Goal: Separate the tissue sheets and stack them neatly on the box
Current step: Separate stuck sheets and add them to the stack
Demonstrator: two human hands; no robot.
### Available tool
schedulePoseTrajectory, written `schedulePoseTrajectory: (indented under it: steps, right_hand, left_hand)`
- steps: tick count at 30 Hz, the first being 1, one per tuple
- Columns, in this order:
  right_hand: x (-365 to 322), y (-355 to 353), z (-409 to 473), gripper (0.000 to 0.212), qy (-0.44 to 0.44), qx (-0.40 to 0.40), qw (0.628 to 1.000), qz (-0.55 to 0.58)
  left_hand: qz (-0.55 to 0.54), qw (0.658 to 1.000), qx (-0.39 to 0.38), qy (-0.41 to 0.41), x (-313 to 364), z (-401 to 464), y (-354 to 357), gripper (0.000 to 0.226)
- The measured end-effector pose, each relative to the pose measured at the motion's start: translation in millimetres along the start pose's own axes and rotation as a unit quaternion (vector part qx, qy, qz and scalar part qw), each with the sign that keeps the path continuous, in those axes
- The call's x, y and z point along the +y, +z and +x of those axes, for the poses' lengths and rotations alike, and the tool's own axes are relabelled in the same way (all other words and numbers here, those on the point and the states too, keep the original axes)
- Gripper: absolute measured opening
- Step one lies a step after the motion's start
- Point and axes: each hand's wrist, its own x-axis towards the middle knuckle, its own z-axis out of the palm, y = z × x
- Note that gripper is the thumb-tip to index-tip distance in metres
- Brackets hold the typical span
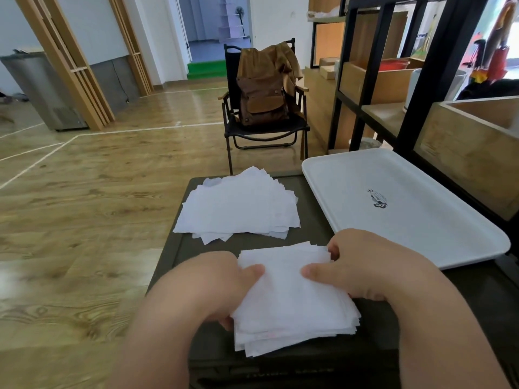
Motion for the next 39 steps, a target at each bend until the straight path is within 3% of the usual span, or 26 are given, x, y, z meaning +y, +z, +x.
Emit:
schedulePoseTrajectory:
  steps: [3, 10, 12, 14, 17, 18, 21, 23, 26, 30, 39]
  right_hand:
    - [-2.9, 3.0, 7.0, 0.043, 0.005, 0.021, 1.000, 0.005]
    - [1.9, 5.8, 14.4, 0.037, 0.010, 0.034, 0.999, 0.035]
    - [4.9, 4.1, 14.9, 0.031, 0.013, 0.061, 0.995, 0.078]
    - [7.2, 1.3, 15.4, 0.028, 0.011, 0.134, 0.981, 0.136]
    - [8.4, -0.4, 19.0, 0.027, -0.010, 0.252, 0.949, 0.188]
    - [8.3, 0.2, 20.6, 0.026, -0.021, 0.273, 0.942, 0.196]
    - [7.9, 2.5, 25.0, 0.021, -0.051, 0.310, 0.925, 0.211]
    - [8.2, 3.3, 27.4, 0.019, -0.070, 0.324, 0.916, 0.226]
    - [8.3, 4.3, 30.2, 0.017, -0.091, 0.330, 0.903, 0.261]
    - [5.4, 7.1, 35.1, 0.016, -0.115, 0.326, 0.894, 0.284]
    - [-1.2, 9.8, 45.3, 0.015, -0.137, 0.327, 0.886, 0.299]
  left_hand:
    - [0.051, 0.998, 0.021, 0.029, 8.1, 10.5, 6.1, 0.041]
    - [0.039, 0.997, 0.053, 0.035, 5.1, 26.0, 9.2, 0.046]
    - [-0.035, 0.993, 0.110, 0.011, -1.4, 31.0, 2.9, 0.057]
    - [-0.094, 0.972, 0.214, -0.017, -9.2, 44.0, 0.4, 0.053]
    - [-0.132, 0.930, 0.342, 0.006, -15.8, 66.6, 1.4, 0.019]
    - [-0.139, 0.934, 0.327, 0.038, -16.1, 73.6, 2.1, 0.021]
    - [-0.072, 0.978, 0.158, 0.113, -15.4, 90.1, 6.7, 0.066]
    - [-0.030, 0.987, 0.113, 0.113, -15.1, 94.9, 9.6, 0.072]
    - [-0.095, 0.974, 0.174, 0.110, -18.7, 96.5, 13.3, 0.056]
    - [-0.040, 0.960, 0.257, 0.105, -20.9, 93.3, 13.2, 0.051]
    - [-0.140, 0.933, 0.316, 0.101, -22.7, 94.5, 12.6, 0.011]
